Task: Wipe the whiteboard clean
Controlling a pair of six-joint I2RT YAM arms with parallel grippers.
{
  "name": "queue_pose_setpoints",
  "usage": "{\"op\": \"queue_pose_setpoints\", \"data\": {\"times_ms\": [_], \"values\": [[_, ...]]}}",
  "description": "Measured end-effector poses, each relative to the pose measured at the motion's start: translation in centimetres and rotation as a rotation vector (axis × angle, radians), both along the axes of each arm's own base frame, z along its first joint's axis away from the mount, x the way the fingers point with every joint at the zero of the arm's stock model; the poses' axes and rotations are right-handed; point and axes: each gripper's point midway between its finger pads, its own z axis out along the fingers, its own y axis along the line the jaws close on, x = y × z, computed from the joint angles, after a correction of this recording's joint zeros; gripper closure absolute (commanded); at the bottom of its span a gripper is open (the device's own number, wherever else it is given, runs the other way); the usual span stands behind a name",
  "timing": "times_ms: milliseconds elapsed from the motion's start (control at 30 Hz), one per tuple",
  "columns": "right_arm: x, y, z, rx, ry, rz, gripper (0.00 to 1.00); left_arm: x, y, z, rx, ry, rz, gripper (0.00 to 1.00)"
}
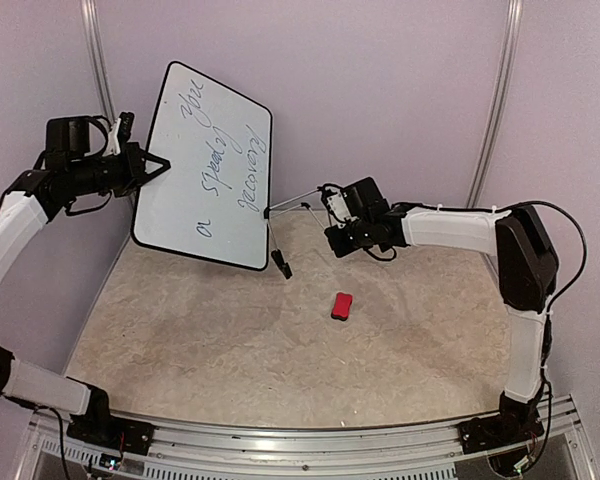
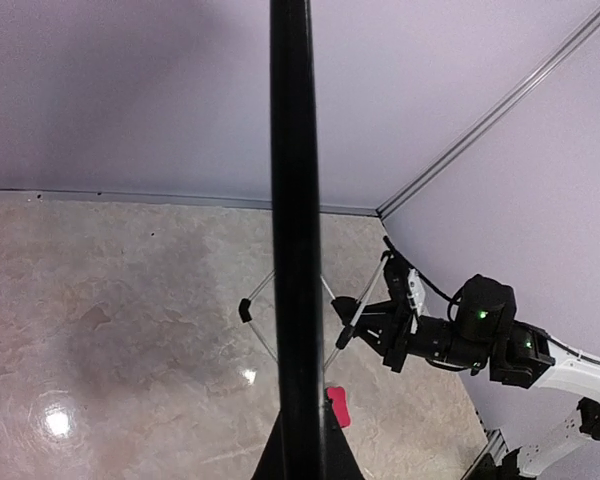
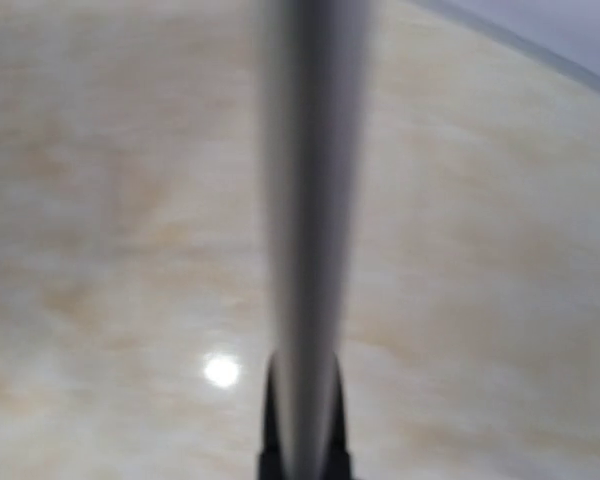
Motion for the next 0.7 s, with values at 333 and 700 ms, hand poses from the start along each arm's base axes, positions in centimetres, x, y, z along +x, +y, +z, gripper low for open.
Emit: {"op": "queue_pose_setpoints", "data": {"times_ms": [333, 700], "values": [[-2.2, 3.4, -8.0, -0.106, 0.135, 0.099, 0.98, -7.5, 2.6, 3.7, 0.072, -0.101, 0.078, 1.00], [-1.8, 4.0, -8.3, -0.127, 0.125, 0.134, 0.25, -6.8, 1.3, 1.6, 0.171, 0.001, -0.001, 1.00]]}}
